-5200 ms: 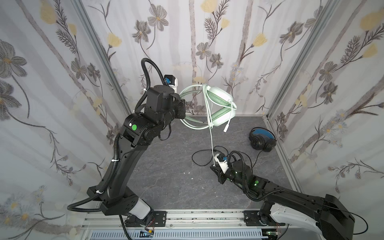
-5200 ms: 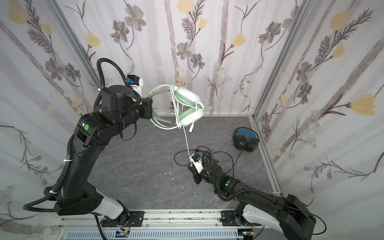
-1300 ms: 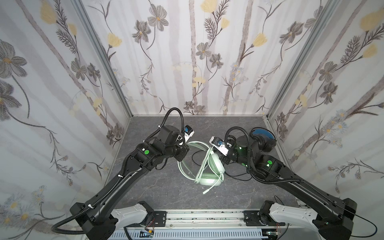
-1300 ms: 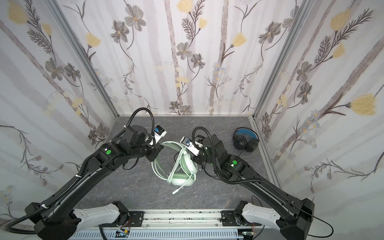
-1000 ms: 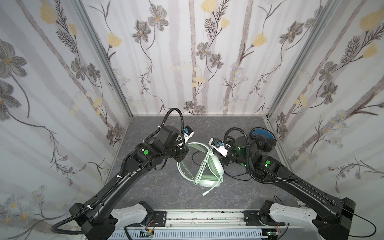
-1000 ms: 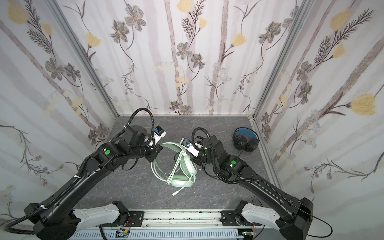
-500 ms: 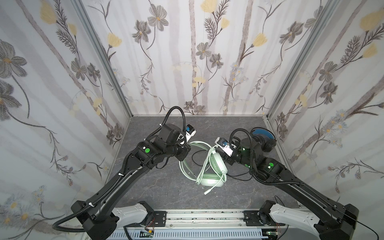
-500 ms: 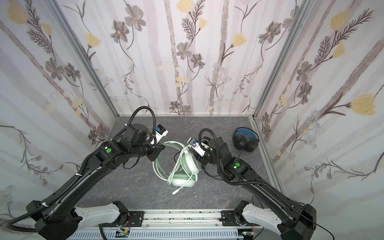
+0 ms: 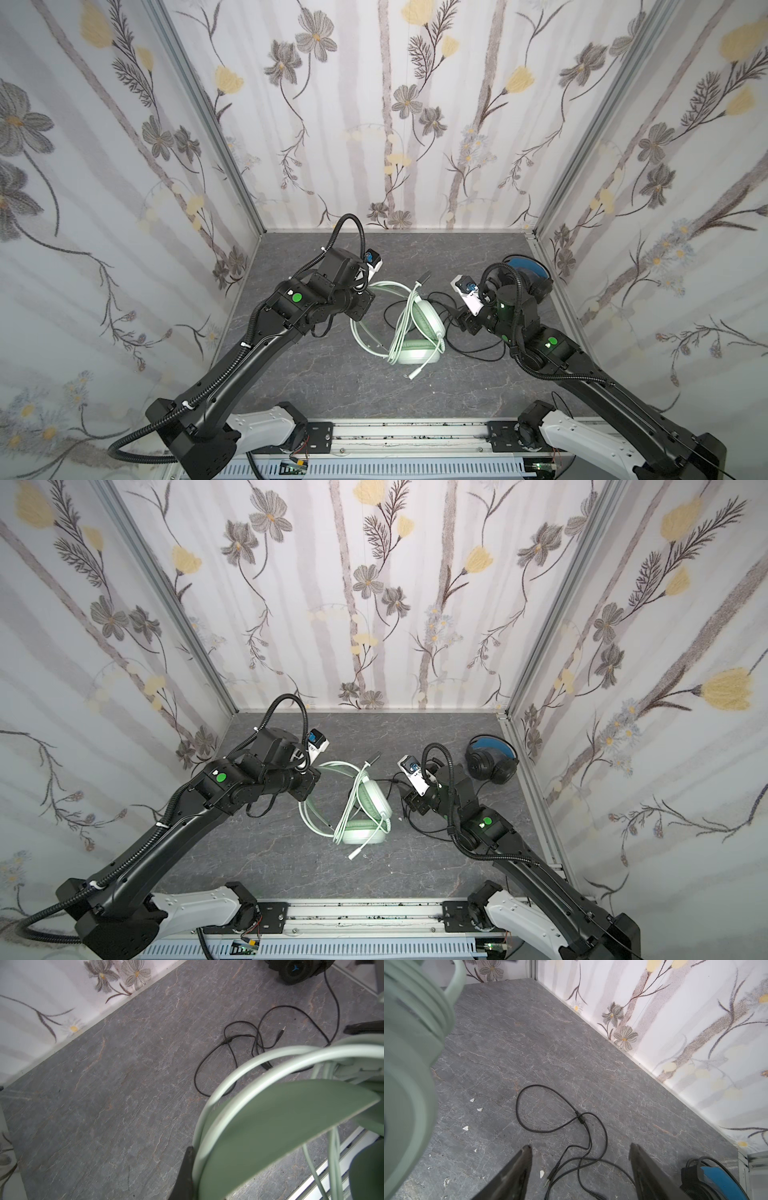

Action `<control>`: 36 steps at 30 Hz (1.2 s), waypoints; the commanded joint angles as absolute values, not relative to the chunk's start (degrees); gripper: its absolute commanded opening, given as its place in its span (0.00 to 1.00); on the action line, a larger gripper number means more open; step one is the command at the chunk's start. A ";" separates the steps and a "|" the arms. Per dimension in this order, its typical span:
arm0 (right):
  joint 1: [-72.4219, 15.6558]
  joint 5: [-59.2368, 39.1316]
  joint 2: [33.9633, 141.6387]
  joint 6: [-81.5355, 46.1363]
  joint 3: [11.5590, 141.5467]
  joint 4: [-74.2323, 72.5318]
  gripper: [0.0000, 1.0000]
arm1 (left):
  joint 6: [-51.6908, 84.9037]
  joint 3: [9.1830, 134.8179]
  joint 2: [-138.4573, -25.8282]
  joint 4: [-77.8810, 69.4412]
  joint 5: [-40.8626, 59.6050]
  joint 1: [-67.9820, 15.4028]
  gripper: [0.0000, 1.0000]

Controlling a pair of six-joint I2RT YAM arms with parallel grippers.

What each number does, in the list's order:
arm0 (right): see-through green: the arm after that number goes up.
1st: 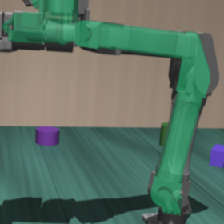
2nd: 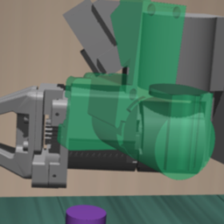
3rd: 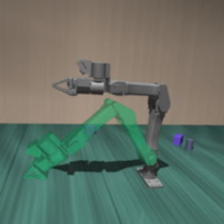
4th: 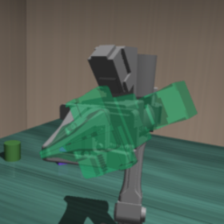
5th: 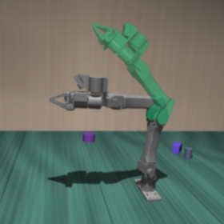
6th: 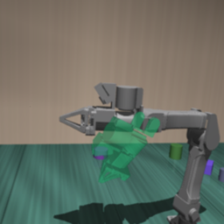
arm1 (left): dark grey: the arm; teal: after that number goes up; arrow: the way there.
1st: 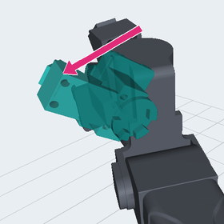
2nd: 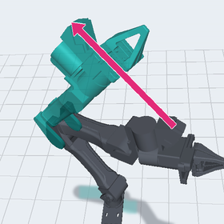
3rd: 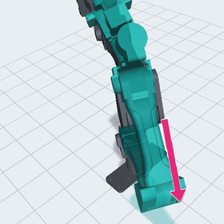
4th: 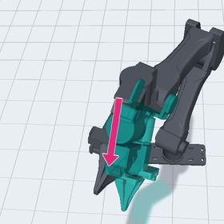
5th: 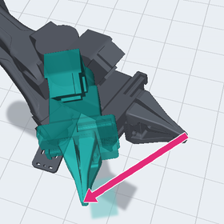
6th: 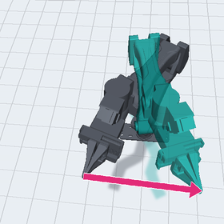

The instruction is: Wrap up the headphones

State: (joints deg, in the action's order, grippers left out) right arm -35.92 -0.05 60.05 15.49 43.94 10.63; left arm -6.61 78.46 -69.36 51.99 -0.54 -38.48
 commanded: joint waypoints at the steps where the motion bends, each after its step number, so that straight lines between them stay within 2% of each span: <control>1: -35.66 1.53 58.77 11.69 43.33 7.01 0.78 | -2.76 77.21 -68.90 52.29 -2.23 -37.69 0.00; 3: -35.64 2.87 58.95 10.91 43.33 7.38 0.82 | -0.85 76.05 -69.29 52.06 -3.09 -36.52 0.00; 4: -35.64 3.41 59.01 10.53 43.33 7.37 0.93 | -0.03 75.54 -69.58 51.80 -3.60 -35.98 0.00; 5: -35.63 3.90 59.11 10.10 43.47 7.36 1.00 | 0.70 75.18 -69.93 51.41 -3.90 -35.35 0.00; 15: -35.61 6.56 60.86 3.97 46.77 4.23 1.00 | 5.15 73.14 -76.87 43.12 -3.43 -28.13 0.00; 23: -35.76 11.64 62.85 -0.60 50.73 9.16 1.00 | 7.04 74.55 -87.60 34.61 -3.64 -22.28 0.00; 31: -35.84 12.50 63.61 -1.50 54.50 13.44 1.00 | 5.19 82.88 -103.56 27.90 -2.60 -19.70 0.00; 36: -35.78 10.35 65.29 0.46 56.75 14.08 1.00 | 4.66 93.04 -114.33 26.25 0.94 -18.19 0.00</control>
